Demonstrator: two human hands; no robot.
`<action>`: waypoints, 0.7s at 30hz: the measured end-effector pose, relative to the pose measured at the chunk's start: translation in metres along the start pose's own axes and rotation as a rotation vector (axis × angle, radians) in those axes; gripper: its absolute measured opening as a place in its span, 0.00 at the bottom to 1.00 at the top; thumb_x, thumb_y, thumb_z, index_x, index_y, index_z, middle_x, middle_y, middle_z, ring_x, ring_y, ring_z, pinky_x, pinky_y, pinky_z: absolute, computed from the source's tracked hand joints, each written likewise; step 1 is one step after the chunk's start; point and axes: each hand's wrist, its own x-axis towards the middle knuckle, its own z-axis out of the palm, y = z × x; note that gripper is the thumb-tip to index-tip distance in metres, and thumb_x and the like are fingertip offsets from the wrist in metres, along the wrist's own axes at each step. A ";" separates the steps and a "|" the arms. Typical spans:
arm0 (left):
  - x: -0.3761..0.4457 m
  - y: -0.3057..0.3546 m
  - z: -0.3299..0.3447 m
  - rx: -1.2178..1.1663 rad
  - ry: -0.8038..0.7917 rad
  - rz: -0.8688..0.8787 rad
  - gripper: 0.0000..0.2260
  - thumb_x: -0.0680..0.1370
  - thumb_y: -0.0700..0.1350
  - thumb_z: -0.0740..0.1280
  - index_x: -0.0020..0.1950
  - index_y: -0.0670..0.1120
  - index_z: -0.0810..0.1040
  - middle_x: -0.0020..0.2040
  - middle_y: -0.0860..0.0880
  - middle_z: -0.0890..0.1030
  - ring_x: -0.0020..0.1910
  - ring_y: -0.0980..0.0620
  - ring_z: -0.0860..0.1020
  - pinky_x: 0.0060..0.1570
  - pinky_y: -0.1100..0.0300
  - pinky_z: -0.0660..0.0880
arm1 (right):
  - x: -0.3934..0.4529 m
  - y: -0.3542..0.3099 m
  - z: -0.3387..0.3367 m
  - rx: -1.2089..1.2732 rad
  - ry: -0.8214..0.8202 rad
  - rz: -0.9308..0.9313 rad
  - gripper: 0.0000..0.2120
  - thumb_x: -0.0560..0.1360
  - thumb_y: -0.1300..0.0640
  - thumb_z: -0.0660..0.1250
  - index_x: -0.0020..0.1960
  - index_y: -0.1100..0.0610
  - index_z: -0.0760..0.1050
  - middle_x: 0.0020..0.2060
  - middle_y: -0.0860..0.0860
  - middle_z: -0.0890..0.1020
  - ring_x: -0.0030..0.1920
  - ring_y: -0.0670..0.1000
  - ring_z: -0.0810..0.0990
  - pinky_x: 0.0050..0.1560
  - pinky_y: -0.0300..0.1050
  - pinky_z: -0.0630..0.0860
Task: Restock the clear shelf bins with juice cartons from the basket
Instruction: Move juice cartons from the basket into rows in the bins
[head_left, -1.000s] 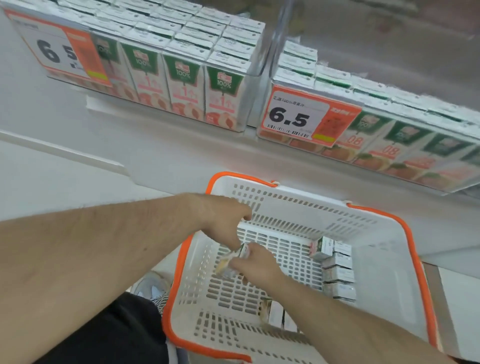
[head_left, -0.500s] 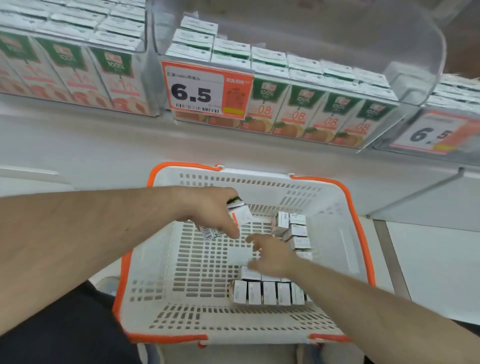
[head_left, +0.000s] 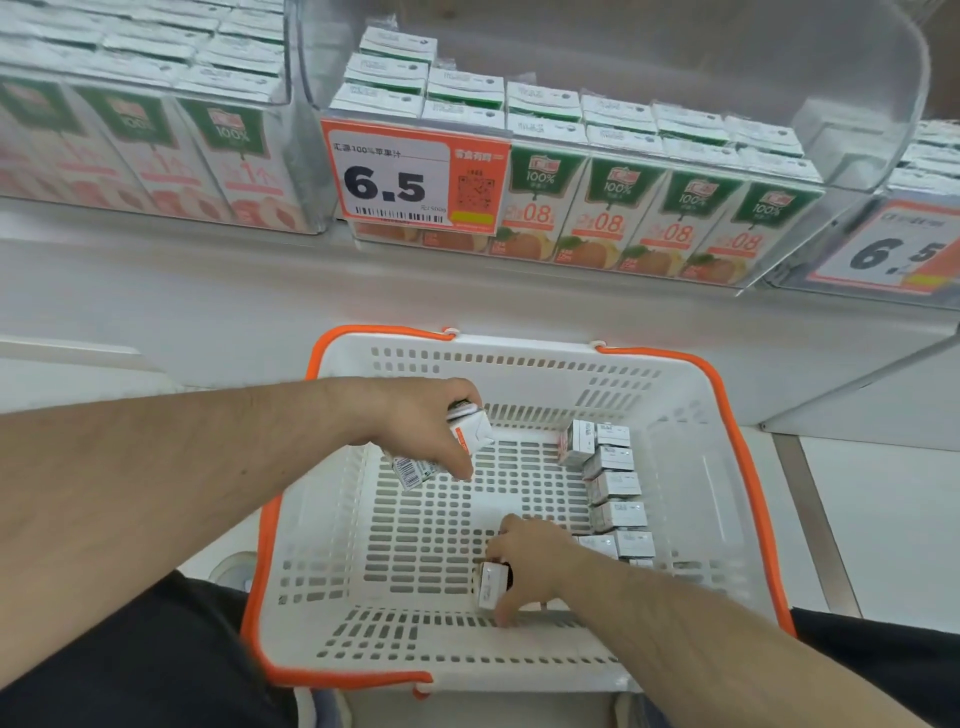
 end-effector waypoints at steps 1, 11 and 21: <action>-0.001 -0.001 -0.001 -0.012 0.004 0.004 0.24 0.72 0.49 0.75 0.64 0.56 0.68 0.53 0.53 0.77 0.48 0.52 0.79 0.47 0.55 0.78 | 0.000 0.002 0.000 0.034 -0.006 0.000 0.34 0.66 0.40 0.77 0.68 0.51 0.73 0.60 0.54 0.72 0.56 0.57 0.75 0.50 0.49 0.74; -0.016 -0.009 -0.020 -0.291 0.014 0.023 0.18 0.71 0.42 0.76 0.53 0.56 0.71 0.52 0.44 0.78 0.41 0.47 0.78 0.39 0.55 0.76 | -0.045 0.016 -0.075 0.928 0.308 0.160 0.23 0.73 0.63 0.71 0.64 0.49 0.70 0.54 0.58 0.78 0.39 0.56 0.80 0.36 0.46 0.79; -0.059 0.020 -0.044 -1.043 0.056 0.132 0.08 0.80 0.49 0.62 0.50 0.45 0.77 0.40 0.47 0.81 0.34 0.50 0.80 0.35 0.56 0.79 | -0.125 0.003 -0.167 1.538 0.532 -0.120 0.27 0.70 0.77 0.63 0.65 0.58 0.70 0.40 0.59 0.76 0.36 0.54 0.77 0.39 0.47 0.70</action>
